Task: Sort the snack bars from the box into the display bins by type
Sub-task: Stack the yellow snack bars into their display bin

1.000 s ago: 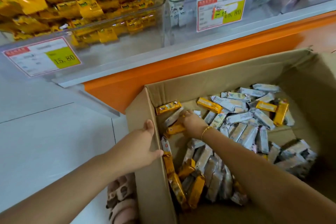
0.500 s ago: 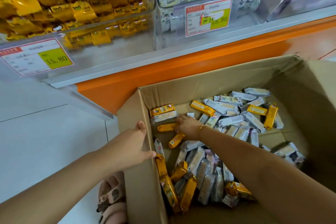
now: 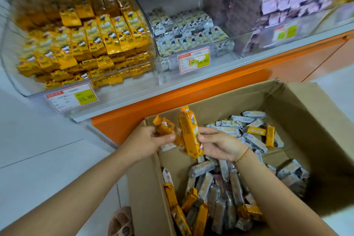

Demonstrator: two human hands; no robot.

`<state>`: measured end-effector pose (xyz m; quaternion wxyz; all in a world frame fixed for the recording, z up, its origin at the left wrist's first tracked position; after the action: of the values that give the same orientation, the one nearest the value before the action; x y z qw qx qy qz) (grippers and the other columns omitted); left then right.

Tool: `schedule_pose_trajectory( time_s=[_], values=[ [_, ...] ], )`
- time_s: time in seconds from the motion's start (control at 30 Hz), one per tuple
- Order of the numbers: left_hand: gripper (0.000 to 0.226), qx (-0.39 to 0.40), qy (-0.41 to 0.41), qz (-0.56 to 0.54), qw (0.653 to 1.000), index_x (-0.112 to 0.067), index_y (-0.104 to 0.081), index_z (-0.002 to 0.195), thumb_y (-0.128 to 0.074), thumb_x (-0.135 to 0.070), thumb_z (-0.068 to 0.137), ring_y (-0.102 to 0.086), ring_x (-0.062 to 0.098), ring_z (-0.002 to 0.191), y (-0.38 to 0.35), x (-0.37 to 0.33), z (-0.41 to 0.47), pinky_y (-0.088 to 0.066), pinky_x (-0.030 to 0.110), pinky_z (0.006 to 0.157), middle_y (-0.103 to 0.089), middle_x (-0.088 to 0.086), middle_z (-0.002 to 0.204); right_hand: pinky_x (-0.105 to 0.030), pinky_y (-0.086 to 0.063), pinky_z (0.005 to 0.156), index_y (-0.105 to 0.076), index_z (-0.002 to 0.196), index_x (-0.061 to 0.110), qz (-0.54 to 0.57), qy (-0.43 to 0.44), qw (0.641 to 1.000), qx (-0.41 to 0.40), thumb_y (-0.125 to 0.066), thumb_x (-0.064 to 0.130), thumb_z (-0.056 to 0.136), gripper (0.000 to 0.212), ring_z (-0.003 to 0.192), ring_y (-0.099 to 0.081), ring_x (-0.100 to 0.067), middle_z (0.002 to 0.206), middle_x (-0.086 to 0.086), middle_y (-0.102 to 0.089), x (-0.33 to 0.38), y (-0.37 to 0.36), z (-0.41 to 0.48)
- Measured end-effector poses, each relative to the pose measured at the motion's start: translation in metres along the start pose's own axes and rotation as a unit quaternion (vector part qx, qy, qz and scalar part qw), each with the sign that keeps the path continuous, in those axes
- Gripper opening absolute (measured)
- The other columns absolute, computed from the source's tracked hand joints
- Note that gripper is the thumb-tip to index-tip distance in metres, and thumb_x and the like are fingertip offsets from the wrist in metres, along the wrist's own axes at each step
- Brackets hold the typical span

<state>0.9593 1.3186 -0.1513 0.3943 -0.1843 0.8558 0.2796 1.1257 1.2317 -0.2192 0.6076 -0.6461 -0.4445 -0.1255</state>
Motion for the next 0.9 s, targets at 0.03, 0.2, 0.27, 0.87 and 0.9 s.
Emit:
schedule_pose_trajectory(
  time_s=[0.03,0.2,0.27,0.87,0.9],
  values=[
    [0.031,-0.003,-0.010,-0.073,0.997,-0.026,-0.072,0.096,-0.071,-0.043,0.070,-0.065,0.013,0.104,0.001,-0.007,-0.003,-0.044,0.042,0.102,-0.072,-0.006,0.104,-0.053,-0.029,0.110,-0.058,0.129,0.006,-0.015,0.008,1.000,0.025,-0.071,0.022,0.084,0.049,0.114,-0.060,-0.026,0.124,-0.013,-0.063,0.006,-0.012,0.001],
    [0.044,0.022,-0.063,-0.319,0.945,-0.010,-0.062,0.115,-0.065,-0.015,0.072,-0.070,0.019,0.090,0.009,-0.035,-0.012,-0.057,0.028,0.076,-0.071,0.010,0.107,-0.044,-0.045,0.102,-0.045,0.136,-0.005,-0.034,0.058,0.997,0.029,-0.059,0.021,0.093,0.052,0.110,-0.061,-0.023,0.125,-0.016,-0.060,0.041,-0.050,-0.005],
    [0.046,0.041,-0.076,-0.380,0.921,-0.008,-0.061,0.117,-0.063,-0.008,0.071,-0.070,0.020,0.078,0.016,-0.044,-0.015,-0.059,0.029,0.068,-0.071,0.011,0.097,-0.034,-0.051,0.088,-0.049,0.129,-0.010,-0.078,0.082,0.993,-0.041,-0.060,0.024,0.092,0.051,0.099,-0.062,-0.022,0.115,-0.018,-0.061,0.057,-0.061,-0.012],
    [0.032,0.114,-0.142,-0.377,0.908,-0.013,-0.064,0.113,-0.056,-0.020,0.082,-0.070,0.029,0.087,0.056,-0.067,-0.059,-0.057,0.041,0.075,-0.069,0.018,0.109,-0.047,-0.052,0.085,-0.067,0.097,0.014,-0.400,0.238,0.823,-0.325,-0.069,0.029,0.084,0.020,0.079,-0.066,-0.026,0.086,-0.006,-0.072,0.102,-0.142,-0.017],
    [0.032,0.115,-0.142,-0.384,0.905,-0.013,-0.065,0.111,-0.056,-0.020,0.082,-0.071,0.028,0.086,0.056,-0.067,-0.062,-0.058,0.041,0.074,-0.070,0.018,0.107,-0.045,-0.054,0.083,-0.067,0.096,0.015,-0.413,0.235,0.818,-0.324,-0.071,0.030,0.080,0.023,0.078,-0.065,-0.022,0.088,-0.001,-0.071,0.106,-0.145,-0.018]
  ],
)
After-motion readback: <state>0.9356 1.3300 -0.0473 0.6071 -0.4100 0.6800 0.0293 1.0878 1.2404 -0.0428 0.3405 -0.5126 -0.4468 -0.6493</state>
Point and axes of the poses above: each hand's wrist, its own z-axis towards the middle knuckle, its own y-axis out of the back of the hand, x = y × z, the point moved 4 cm from there along z, towards the middle knuckle
